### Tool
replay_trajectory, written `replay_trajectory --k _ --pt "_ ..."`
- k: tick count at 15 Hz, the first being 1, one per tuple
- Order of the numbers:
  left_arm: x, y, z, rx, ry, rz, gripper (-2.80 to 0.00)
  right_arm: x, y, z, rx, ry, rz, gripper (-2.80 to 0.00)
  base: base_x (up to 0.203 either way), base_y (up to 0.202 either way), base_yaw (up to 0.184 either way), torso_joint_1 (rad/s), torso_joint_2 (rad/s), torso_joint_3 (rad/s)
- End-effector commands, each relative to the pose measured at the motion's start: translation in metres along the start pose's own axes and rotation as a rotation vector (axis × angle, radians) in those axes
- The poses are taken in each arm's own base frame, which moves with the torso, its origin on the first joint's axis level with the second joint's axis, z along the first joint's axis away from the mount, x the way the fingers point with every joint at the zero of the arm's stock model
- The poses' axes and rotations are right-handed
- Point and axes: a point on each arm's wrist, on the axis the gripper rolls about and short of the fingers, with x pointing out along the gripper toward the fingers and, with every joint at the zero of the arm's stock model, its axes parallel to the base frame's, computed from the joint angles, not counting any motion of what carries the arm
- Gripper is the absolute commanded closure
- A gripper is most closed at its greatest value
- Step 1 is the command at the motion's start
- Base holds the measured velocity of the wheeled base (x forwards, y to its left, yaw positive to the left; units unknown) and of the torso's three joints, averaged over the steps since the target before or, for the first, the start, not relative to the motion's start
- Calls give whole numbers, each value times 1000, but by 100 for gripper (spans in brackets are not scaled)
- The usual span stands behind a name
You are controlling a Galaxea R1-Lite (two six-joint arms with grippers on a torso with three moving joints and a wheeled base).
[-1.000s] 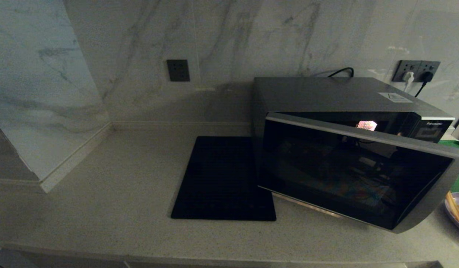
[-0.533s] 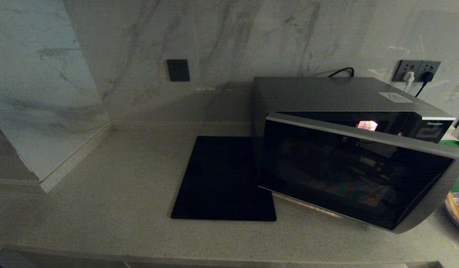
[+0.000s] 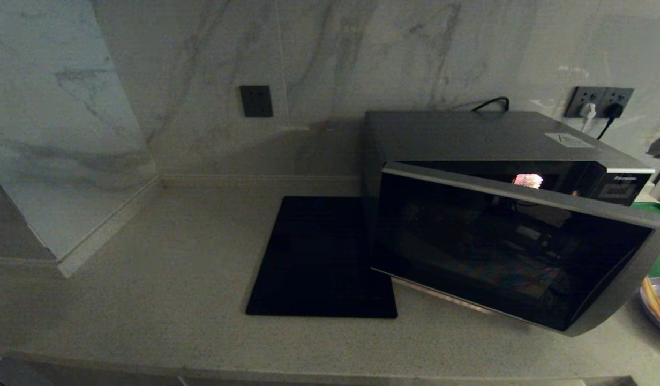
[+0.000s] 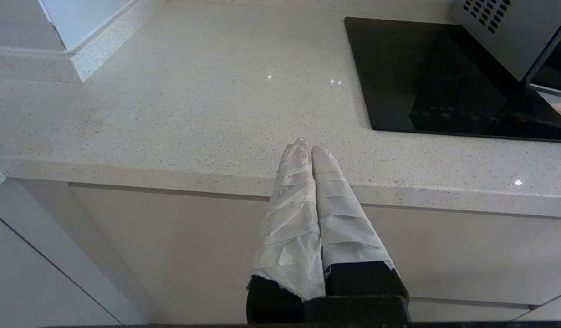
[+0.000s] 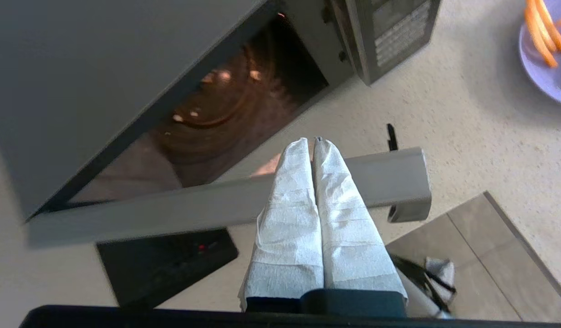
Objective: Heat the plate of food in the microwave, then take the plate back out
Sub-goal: Open the microwave oven
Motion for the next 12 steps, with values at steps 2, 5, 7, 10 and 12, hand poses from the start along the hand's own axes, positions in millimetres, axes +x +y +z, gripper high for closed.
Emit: replay_trajectory --k 2,5,7,10,12 --pt "0 0 0 -1 0 0 0 25 0 0 7 53 -46 0 0 0 0 0 0 0" --pt "0 0 0 -1 0 0 0 44 -2 -4 5 102 -90 0 0 0 0 0 0 0" --pt "0 0 0 -1 0 0 0 51 -5 -8 5 140 -97 0 0 0 0 0 0 0" --pt "0 0 0 -1 0 0 0 60 -9 -14 -3 178 -128 0 0 0 0 0 0 0" --pt "0 0 0 -1 0 0 0 63 -13 -19 -10 202 -147 0 0 0 0 0 0 0"
